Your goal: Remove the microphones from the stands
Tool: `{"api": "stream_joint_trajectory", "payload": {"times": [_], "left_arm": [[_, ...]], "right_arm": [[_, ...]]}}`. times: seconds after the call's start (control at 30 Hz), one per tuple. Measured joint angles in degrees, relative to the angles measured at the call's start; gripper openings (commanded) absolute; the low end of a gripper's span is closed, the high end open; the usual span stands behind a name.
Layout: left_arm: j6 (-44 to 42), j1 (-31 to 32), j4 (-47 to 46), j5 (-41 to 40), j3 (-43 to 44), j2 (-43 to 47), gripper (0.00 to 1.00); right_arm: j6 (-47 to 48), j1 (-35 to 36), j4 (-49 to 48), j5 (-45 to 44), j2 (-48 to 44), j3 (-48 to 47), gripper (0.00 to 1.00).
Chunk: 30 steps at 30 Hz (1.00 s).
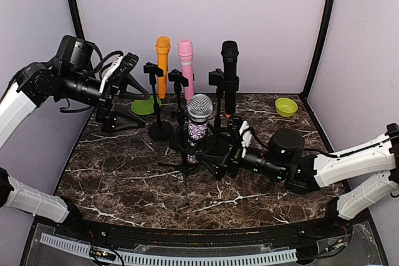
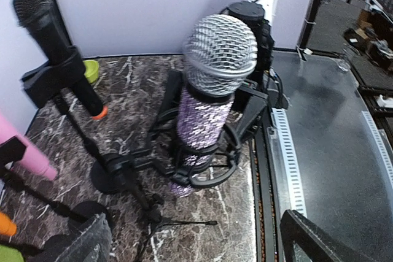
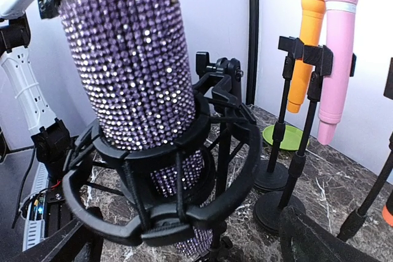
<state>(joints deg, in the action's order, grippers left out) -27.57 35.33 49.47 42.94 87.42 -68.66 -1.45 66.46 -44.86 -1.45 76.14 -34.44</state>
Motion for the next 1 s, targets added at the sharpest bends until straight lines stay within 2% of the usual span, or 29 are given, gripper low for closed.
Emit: {"api": "stream_joint_trajectory", "payload": {"times": [0.17,0.27,0.47,0.83,0.93,1.0], "left_arm": [[-0.50,9.16,-5.29,-0.85,-1.42,-3.76,0.99],[0.07,11.74,-10.60,-2.14,-3.76,-4.17,0.99],[2.27,12.87,-19.93,-5.38,-7.50,-4.63,0.99],[5.75,15.72,-24.55,-5.25,-7.63,-10.54,0.99],[6.80,16.33,-25.46,-4.94,-6.71,-12.11,0.90],[7.39,16.55,-25.83,-4.63,-5.68,-13.16,0.79]], "right_arm": [[-2.21,0.31,3.72,-0.35,-5.51,2.27,1.00],[-3.69,0.48,4.70,-1.29,-7.89,4.07,1.00],[-5.79,0.63,5.99,-2.89,-10.84,7.50,1.00],[-7.54,0.66,6.36,-6.80,-14.95,11.80,0.94],[-7.93,0.68,6.16,-7.67,-15.82,12.74,0.92],[-8.17,0.68,5.86,-8.07,-16.28,13.44,0.89]]}}
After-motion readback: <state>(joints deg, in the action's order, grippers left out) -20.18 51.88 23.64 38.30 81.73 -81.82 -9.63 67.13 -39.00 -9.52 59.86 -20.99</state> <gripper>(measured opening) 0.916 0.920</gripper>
